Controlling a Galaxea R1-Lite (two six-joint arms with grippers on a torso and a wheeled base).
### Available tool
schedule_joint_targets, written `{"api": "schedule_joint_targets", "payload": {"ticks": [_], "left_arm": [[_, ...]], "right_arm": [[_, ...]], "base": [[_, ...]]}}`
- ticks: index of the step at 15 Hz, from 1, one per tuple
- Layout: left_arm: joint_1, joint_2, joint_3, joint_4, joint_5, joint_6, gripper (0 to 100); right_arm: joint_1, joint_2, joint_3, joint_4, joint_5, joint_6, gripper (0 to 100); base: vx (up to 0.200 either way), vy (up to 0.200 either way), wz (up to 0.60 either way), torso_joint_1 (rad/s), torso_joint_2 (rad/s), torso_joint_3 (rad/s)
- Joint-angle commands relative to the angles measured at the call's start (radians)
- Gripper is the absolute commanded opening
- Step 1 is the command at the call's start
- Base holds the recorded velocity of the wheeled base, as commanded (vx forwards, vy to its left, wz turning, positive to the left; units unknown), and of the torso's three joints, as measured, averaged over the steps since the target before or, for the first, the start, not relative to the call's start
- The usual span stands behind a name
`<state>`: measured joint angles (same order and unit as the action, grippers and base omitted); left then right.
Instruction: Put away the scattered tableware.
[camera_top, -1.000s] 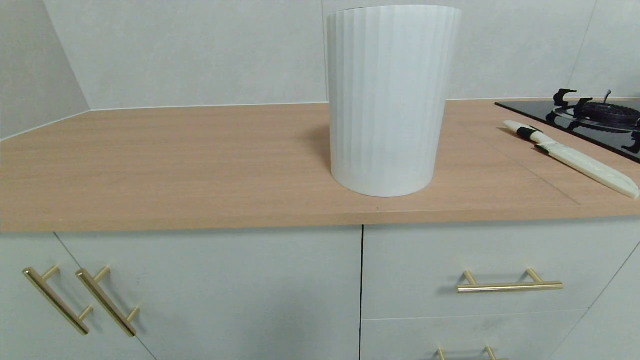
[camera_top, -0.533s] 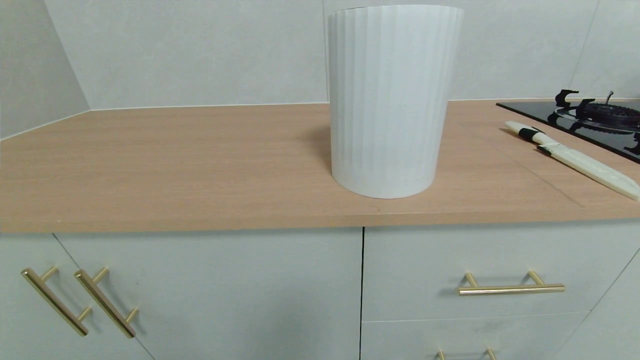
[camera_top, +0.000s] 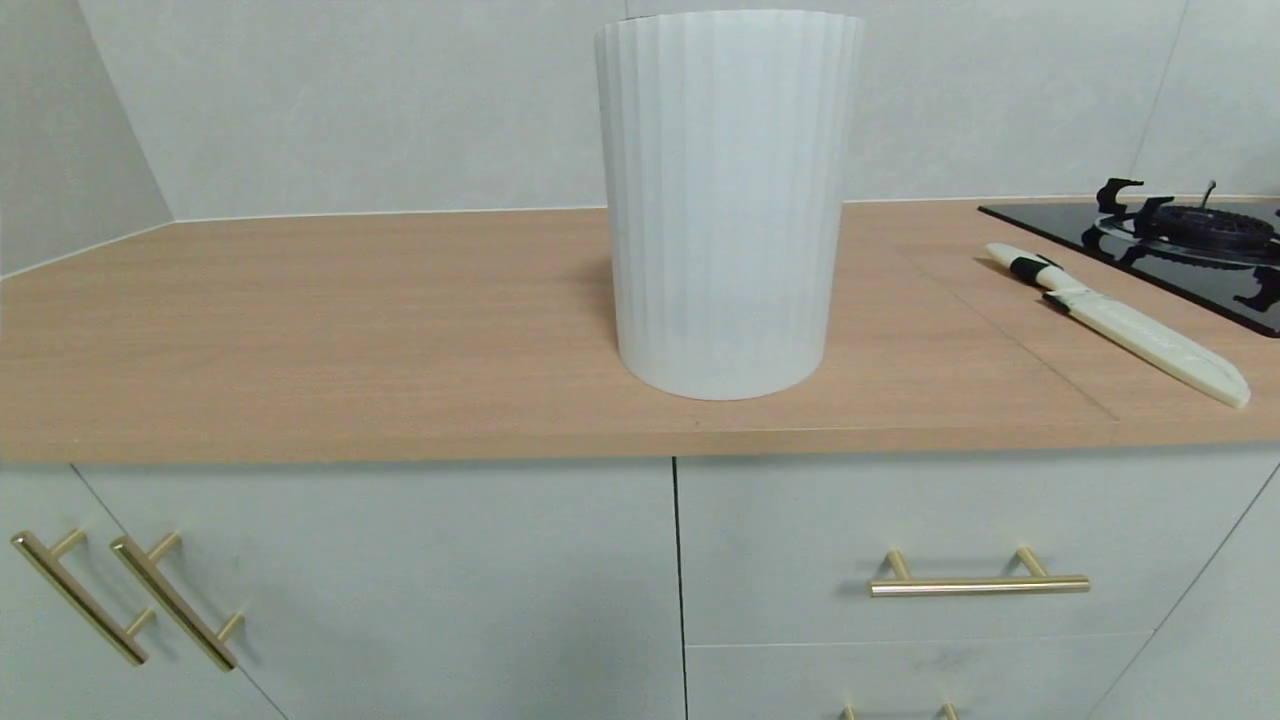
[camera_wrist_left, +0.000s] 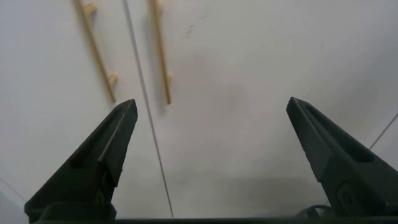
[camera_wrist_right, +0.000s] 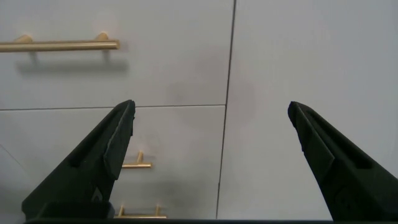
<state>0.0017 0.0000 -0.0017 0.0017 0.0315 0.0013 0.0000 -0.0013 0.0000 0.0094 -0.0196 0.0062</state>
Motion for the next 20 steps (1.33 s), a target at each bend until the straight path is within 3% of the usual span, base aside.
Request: {"api": "schedule_joint_targets", "payload": {"ticks": [1,14,20], "left_arm": [[0.0,0.002,0.0,0.0,0.001,0.0,100],[0.0,0.002,0.0,0.0,0.001,0.0,100],[0.0,0.002,0.0,0.0,0.001,0.0,100]], "right_arm": [[-0.002,0.001,0.0,0.0,0.0,0.0,100],[0.0,0.001,0.0,0.0,-0.002,0.001,100],[0.0,0.001,0.0,0.0,-0.002,0.003,100]], "base": [[0.0,0.0,0.0,0.0,0.0,0.0],[0.0,0.0,0.0,0.002,-0.01,-0.002],[0.0,0.0,0.0,0.106,-0.35,-0.268]]}}
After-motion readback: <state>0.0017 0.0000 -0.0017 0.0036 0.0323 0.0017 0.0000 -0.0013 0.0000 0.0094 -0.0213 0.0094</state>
